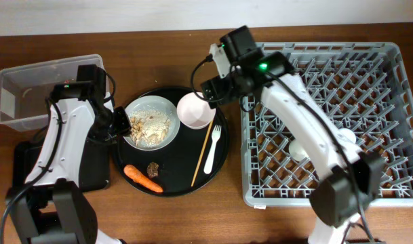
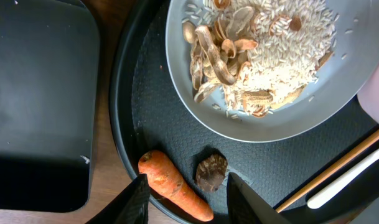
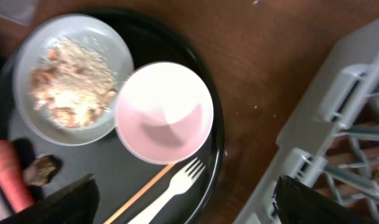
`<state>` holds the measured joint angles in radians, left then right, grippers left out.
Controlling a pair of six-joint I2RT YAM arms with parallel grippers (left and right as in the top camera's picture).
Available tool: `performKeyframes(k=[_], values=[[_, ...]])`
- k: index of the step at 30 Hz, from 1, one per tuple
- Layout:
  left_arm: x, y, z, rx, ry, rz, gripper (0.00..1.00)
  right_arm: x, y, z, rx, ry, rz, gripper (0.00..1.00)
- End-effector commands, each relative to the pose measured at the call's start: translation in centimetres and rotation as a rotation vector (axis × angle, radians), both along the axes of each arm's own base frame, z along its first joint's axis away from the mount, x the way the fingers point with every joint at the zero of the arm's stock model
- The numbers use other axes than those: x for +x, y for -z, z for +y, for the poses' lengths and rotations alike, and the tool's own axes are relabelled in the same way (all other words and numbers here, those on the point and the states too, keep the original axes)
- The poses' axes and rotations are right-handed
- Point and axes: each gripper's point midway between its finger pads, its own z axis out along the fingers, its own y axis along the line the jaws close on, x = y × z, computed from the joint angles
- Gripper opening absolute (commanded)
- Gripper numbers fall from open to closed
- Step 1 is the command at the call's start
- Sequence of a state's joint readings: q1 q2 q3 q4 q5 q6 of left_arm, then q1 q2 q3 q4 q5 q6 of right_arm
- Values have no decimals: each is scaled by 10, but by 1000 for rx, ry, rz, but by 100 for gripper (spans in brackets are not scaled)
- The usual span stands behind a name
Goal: Sort waste into correct bins and load items into the dishwasher rack
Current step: 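Grasp the pink bowl from the tray with the right gripper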
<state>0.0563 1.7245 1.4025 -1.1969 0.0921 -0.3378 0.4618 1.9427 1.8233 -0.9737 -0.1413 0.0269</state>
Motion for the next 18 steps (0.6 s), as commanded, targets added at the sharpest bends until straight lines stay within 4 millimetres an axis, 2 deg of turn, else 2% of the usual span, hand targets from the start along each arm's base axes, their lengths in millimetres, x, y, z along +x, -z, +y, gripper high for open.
performKeyframes(k=[1, 3, 6, 11, 14, 17, 18], values=[[0, -8, 4, 11, -17, -24, 41, 13, 45, 10, -39, 7, 52, 87], [-1, -8, 4, 11, -17, -24, 41, 19, 71, 15, -47, 16, 79, 84], [-1, -8, 4, 11, -16, -24, 40, 27, 95, 21, -35, 52, 101, 78], [-1, -8, 4, 11, -16, -23, 41, 27, 119, 24, -40, 87, 145, 60], [-2, -8, 3, 11, -16, -19, 41, 25, 128, 24, -46, 95, 165, 52], [-3, -8, 3, 11, -15, -16, 41, 23, 131, 25, -50, 92, 171, 32], [-2, -8, 3, 11, -15, -16, 41, 23, 131, 25, -51, 91, 172, 21]])
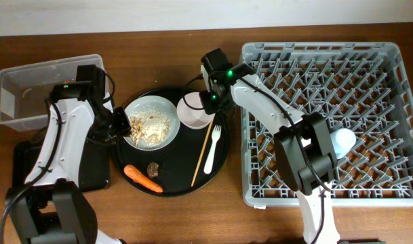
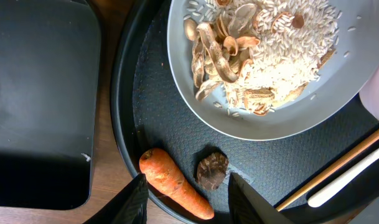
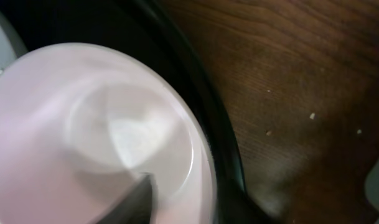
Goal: Sort waste into correct bins and load items into the dishwasher rack
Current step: 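Grasp the pink bowl from the tray with the right gripper, then place the pink bowl upright in the rack's back right corner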
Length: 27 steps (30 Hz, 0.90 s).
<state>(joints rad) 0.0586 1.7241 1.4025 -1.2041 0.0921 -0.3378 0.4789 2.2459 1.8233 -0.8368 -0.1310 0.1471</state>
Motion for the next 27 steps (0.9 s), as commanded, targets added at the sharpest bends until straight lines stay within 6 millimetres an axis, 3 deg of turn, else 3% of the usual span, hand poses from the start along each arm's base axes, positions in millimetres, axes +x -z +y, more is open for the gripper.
performKeyframes(k=[1, 2, 4, 6, 7, 8, 10, 12, 14, 15, 18, 19, 20, 25, 27], values=[[-1, -8, 3, 12, -13, -23, 41, -1, -1, 5, -2, -6, -3, 12], [-1, -8, 3, 11, -13, -23, 41, -2, -1, 4, -9, -4, 0, 4], [-1, -8, 3, 12, -13, -23, 41, -1, -6, -2, -26, 31, -1, 4], [-1, -8, 3, 11, -13, -23, 41, 5, -32, -15, -56, 61, -42, 4], [-1, -8, 3, 12, -13, -23, 41, 12, -70, -29, -77, 94, -103, 4], [0, -8, 3, 12, -13, -25, 41, 16, -96, -41, -94, 121, -148, 4], [1, -8, 3, 12, -13, -28, 41, 21, -164, -83, -160, 213, -272, 4], [0, -8, 3, 12, -13, -27, 41, 19, -228, -147, -295, 357, -413, 4], [1, -8, 3, 12, -13, -31, 41, 10, -260, -212, -455, 495, -486, 4], [2, -8, 3, 12, -13, -34, 41, 3, -268, -259, -573, 595, -484, 4], [2, -8, 3, 12, -13, -35, 41, -14, -271, -351, -785, 897, -477, 4], [2, -8, 3, 12, -13, -35, 41, -26, -264, -394, -882, 1063, -467, 4], [2, -8, 3, 12, -13, -34, 42, -32, -258, -416, -952, 1117, -448, 4], [2, -8, 3, 12, -13, -34, 41, -53, -214, -488, -1130, 1221, -289, 4], [2, -8, 3, 12, -13, -34, 41, -54, -178, -505, -1157, 1206, -188, 4]])
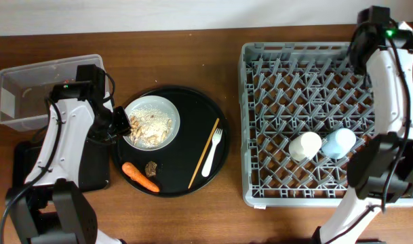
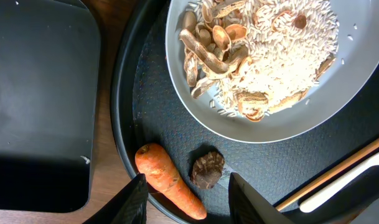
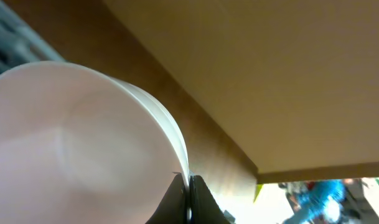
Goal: Sort waste into correct bins and load items into the dishwasher rack
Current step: 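Place the pink bowl upright in the rack's back right corner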
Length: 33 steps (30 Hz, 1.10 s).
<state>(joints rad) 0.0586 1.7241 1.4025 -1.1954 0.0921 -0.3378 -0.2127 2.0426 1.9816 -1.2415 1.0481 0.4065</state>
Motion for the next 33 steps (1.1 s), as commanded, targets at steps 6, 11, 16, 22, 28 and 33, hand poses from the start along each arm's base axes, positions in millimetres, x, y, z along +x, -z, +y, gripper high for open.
performKeyframes(k=[6, 11, 16, 22, 28, 33], values=[[0, -8, 3, 11, -13, -26, 41, 18, 86, 22, 31, -22, 165, 5], [0, -8, 3, 11, -13, -26, 42, 26, 116, 72, 145, -108, 190, 28], [0, -8, 3, 11, -13, -26, 41, 26, 132, 102, 266, -152, 209, 35], [0, -8, 3, 11, -13, -27, 42, 25, 131, 110, 308, -162, 200, 34], [0, -8, 3, 12, -13, -26, 42, 46, 44, 73, 590, -179, -250, 33], [0, -8, 3, 12, -13, -26, 42, 47, 45, -5, 998, -185, -619, 34]])
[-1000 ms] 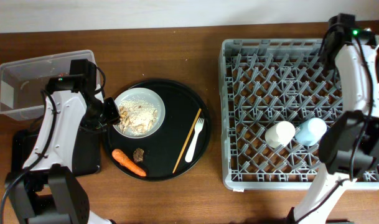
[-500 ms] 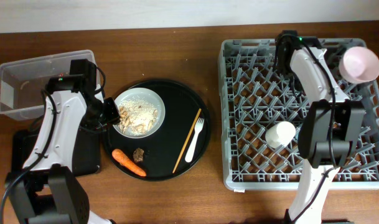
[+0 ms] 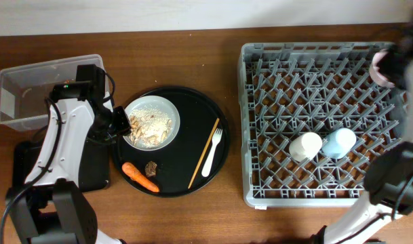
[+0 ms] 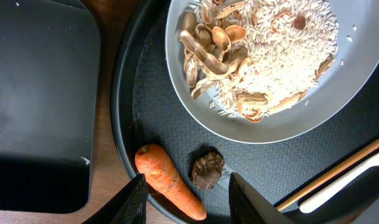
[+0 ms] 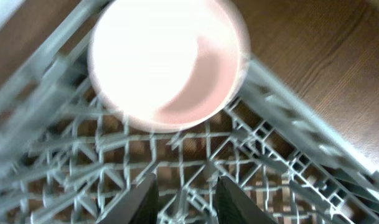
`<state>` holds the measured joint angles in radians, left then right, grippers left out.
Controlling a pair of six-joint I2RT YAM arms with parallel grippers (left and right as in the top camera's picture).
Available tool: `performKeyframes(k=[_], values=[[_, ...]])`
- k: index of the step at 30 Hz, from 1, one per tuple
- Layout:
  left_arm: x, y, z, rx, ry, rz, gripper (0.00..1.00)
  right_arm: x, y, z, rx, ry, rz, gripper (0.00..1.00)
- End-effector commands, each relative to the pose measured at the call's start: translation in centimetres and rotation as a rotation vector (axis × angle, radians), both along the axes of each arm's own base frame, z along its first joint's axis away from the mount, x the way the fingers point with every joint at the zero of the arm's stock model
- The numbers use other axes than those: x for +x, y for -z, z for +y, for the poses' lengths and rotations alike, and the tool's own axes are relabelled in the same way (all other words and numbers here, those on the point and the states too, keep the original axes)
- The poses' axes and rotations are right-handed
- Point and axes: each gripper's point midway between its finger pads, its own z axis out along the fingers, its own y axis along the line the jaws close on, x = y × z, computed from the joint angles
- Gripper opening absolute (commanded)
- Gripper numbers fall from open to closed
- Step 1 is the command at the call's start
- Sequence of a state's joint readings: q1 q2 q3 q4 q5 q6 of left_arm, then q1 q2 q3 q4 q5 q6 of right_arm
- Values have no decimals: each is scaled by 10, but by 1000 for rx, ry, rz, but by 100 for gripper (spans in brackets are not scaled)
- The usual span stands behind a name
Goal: Sort waste into correct bins and load items into the dishwasher rack
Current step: 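Place the pink bowl upright in the rack's back right corner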
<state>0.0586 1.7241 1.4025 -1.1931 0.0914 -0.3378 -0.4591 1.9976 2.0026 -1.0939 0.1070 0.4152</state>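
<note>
A pink bowl [image 5: 170, 65] is at the far right corner of the grey dishwasher rack [image 3: 315, 115], and shows partly in the overhead view [image 3: 381, 68]. My right gripper [image 5: 186, 199] is open, apart from the bowl, with only rack tines between its fingers. The black tray [image 3: 192, 179] holds a grey bowl of rice and shells [image 4: 257, 62], a carrot [image 4: 167, 186], a brown lump [image 4: 207, 170], a chopstick [image 3: 203, 154] and a white fork [image 3: 211, 152]. My left gripper [image 4: 186, 199] is open, over the carrot and the lump.
A white cup [image 3: 305, 146] and a pale blue cup [image 3: 338, 142] lie in the rack's near right part. A clear bin [image 3: 30, 88] stands at the far left, with a black bin [image 4: 33, 93] in front of it, beside the tray.
My right gripper held the pink bowl close against its camera near the rack's far right corner. Now its fingers are open and the bowl is apart from them at that corner. The left arm has not moved.
My right gripper was open above the pink bowl on the tray, then down at the bowl's rim. Then the bowl was gone from the tray and in the gripper by the rack's far right corner. Now it is let go there.
</note>
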Motion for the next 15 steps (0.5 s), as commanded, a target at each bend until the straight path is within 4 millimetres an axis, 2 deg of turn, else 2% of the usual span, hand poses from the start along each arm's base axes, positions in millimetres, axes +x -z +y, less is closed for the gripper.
performKeyframes(k=[1, 2, 4, 7, 9, 15], values=[[0, -8, 3, 11, -13, -25, 42, 7, 3, -20, 225, -80, -181, 34], [0, -8, 3, 11, -13, -26, 42, 3, 6, -37, 206, -75, -185, 34], [1, -8, 3, 11, -13, -28, 42, -1, 21, -54, 208, -40, -175, 34], [0, -8, 3, 11, -13, -27, 42, 8, 40, -63, 210, -38, -170, 38], [0, -8, 3, 11, -13, -27, 42, 6, 51, -68, 199, -20, -141, 39], [0, -8, 3, 11, -13, -27, 42, 0, 64, -76, 171, 11, -90, 39]])
